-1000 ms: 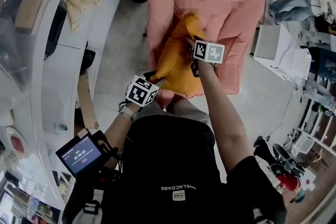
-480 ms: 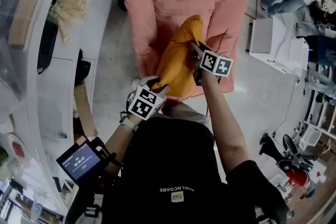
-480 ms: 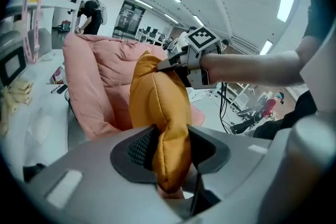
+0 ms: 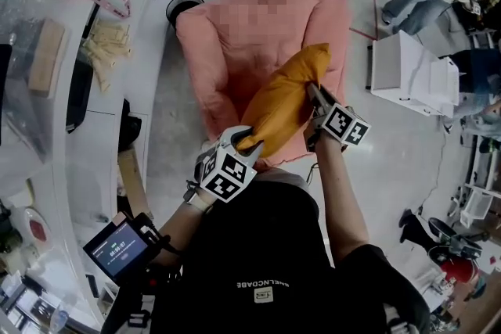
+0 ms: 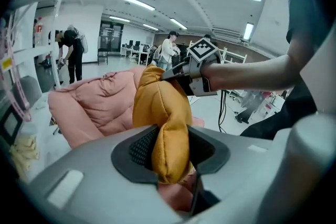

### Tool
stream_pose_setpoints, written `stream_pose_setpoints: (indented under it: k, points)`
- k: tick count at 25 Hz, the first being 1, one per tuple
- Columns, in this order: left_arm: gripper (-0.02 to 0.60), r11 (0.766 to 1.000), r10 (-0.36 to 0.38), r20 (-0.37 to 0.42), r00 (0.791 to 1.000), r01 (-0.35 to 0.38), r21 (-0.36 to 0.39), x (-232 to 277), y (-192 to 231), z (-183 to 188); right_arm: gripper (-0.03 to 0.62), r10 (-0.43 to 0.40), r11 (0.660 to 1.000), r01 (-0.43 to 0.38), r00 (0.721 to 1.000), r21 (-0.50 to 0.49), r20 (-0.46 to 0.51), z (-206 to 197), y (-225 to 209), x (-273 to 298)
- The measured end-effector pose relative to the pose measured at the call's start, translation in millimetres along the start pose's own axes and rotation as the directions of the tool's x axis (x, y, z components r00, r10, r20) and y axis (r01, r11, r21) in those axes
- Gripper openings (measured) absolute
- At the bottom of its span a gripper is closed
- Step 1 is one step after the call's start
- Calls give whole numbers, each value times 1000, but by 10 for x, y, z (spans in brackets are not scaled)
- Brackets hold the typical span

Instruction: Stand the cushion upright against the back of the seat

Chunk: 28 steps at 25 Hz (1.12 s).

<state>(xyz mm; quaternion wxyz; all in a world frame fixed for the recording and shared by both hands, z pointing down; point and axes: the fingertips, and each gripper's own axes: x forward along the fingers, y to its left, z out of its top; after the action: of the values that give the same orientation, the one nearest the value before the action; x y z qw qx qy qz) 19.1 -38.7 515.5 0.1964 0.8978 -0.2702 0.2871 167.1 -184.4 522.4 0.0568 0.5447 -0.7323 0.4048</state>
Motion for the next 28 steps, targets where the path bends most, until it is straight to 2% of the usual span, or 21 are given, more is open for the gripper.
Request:
stream_pose_setpoints:
  k: [6,12,21,28]
  points:
    - [163,983,71,19,997,-74,170,-135,139,401,89,43,994,-54,992,96,120,331,7,-305]
    - [163,960,118,39,992,-124,252,-244,421,793,80,79,988,-100,982,117,171,679,126,-388]
    - [164,927,203,73,977,-215,307,-230,903,1320,63,113,976,-150,969,160,221,1140,186,-289]
    - [166,929,248,72,966,-258,265,-99,1328,1489,51,126,977,-155,974,144,190,1363,186,10]
